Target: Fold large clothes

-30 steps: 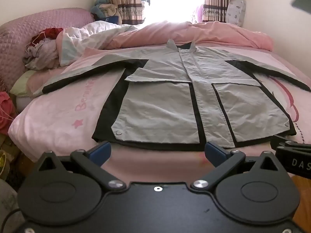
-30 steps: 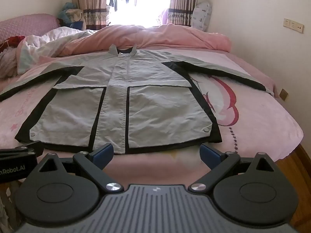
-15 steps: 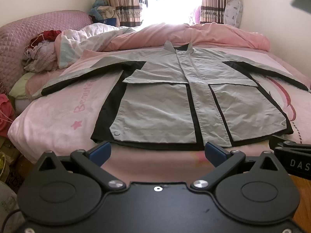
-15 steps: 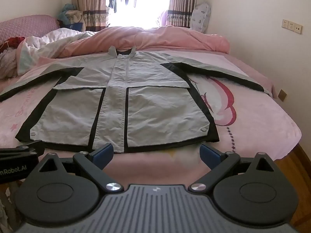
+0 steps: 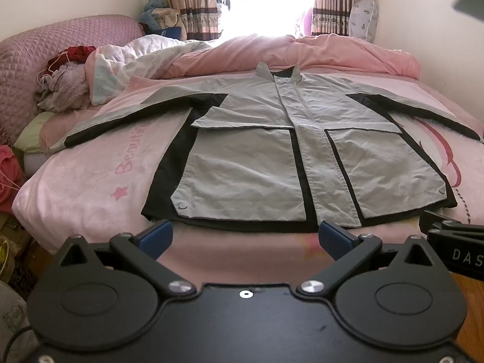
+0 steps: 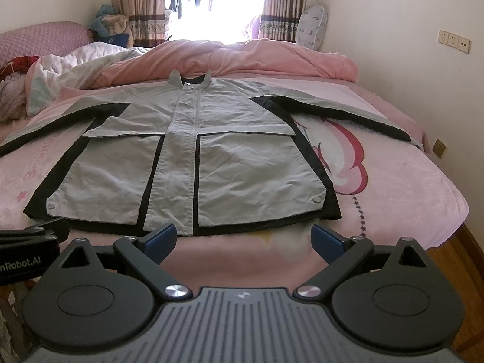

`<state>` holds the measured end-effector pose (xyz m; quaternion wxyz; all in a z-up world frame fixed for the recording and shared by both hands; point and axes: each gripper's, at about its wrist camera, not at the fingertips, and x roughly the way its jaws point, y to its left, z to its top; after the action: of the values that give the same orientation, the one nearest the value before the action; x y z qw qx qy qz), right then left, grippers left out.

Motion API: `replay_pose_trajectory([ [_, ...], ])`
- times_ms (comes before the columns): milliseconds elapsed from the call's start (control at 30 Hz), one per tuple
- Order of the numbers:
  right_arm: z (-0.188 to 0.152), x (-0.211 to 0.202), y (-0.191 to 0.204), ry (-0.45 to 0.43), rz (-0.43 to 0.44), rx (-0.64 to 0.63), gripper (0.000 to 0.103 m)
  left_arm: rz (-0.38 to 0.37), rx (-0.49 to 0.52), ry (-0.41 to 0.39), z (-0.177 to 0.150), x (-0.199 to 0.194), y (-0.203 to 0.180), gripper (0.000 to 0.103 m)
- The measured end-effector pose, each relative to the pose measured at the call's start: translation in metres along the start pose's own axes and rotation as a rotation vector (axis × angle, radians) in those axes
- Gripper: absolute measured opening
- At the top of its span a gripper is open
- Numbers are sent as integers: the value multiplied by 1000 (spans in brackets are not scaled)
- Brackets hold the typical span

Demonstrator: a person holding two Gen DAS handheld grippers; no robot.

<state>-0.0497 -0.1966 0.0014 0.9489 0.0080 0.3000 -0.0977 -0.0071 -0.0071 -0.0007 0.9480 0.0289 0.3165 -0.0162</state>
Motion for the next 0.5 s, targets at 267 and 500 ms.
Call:
replay_pose_trajectory([
  [267, 0, 0, 0, 0, 0, -1, 103, -1, -1, 0, 0, 0, 0, 103],
  [500, -1, -1, 0, 1, 0, -2, 103, -1, -3, 1, -1, 0, 0, 103],
])
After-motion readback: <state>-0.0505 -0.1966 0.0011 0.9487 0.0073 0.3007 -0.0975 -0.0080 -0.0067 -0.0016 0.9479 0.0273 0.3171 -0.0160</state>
